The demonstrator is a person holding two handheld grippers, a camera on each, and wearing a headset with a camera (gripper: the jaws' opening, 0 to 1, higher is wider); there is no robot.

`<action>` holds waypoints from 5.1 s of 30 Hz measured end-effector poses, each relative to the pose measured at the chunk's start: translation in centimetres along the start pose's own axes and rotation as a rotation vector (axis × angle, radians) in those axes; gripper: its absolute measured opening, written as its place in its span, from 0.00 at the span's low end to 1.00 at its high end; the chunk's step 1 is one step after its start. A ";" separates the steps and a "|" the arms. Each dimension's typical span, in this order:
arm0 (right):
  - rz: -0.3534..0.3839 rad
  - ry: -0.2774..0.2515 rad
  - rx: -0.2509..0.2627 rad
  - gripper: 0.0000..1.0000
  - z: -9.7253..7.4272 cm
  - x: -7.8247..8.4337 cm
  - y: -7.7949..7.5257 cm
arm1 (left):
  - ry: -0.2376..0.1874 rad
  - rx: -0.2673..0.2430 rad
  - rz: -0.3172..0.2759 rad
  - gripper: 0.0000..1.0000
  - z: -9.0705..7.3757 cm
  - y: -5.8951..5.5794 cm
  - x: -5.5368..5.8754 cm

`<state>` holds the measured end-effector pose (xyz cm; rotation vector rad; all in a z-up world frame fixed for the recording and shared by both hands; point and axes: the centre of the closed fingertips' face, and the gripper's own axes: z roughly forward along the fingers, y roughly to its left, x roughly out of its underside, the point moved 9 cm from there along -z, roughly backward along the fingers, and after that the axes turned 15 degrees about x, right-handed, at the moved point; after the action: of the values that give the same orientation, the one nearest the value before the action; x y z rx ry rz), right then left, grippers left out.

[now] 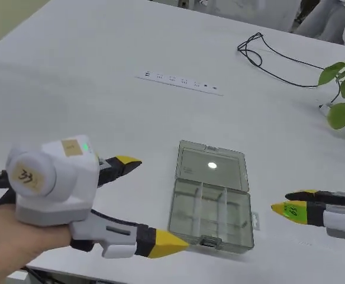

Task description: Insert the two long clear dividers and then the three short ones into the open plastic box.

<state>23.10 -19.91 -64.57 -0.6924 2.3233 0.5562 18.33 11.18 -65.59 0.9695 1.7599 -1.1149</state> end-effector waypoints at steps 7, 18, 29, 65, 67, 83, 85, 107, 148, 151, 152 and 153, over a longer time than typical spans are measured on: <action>-0.183 0.044 -0.016 0.51 0.5 0.7 -1.3 | 0.006 0.014 0.003 1.00 0.1 0.1 0.1; -0.520 0.151 -0.032 0.52 2.2 1.7 -3.9 | 0.015 0.036 0.000 1.00 0.6 0.2 0.5; -0.803 0.286 -0.058 0.49 5.5 3.7 -5.9 | 0.028 0.042 -0.003 1.00 0.9 0.7 1.4; -1.001 0.413 -0.070 0.33 8.9 5.5 -7.6 | 0.011 0.052 -0.020 1.00 1.0 1.3 1.5; -0.999 0.415 -0.067 0.33 8.9 5.4 -7.6 | 0.010 0.054 -0.021 1.00 1.1 1.3 1.5; -0.966 0.349 -0.014 0.32 7.5 4.1 -7.0 | 0.016 0.068 -0.014 1.00 1.1 1.2 1.2; -0.961 0.329 -0.007 0.32 7.1 3.7 -6.4 | 0.017 0.073 -0.013 1.00 1.3 1.1 1.1; -0.977 0.089 0.121 0.32 0.6 -0.9 2.1 | -0.060 0.148 -0.117 0.91 4.1 0.2 -1.9; -1.182 0.011 0.209 0.32 -2.5 -4.3 12.0 | -0.243 0.345 -0.585 0.00 8.6 -2.6 -4.0; -1.186 0.012 0.207 0.32 -2.5 -4.3 12.0 | -0.239 0.346 -0.572 0.00 8.6 -2.7 -4.0; -1.185 0.012 0.206 0.32 -2.5 -4.3 12.0 | -0.237 0.347 -0.573 0.00 8.6 -2.6 -4.0; -1.183 0.013 0.206 0.32 -2.5 -4.3 12.0 | -0.236 0.347 -0.575 0.00 8.6 -2.6 -3.9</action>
<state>17.51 -10.60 -57.46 -1.7177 1.5292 -0.2307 19.42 1.60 -63.56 0.4901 1.7229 -1.8640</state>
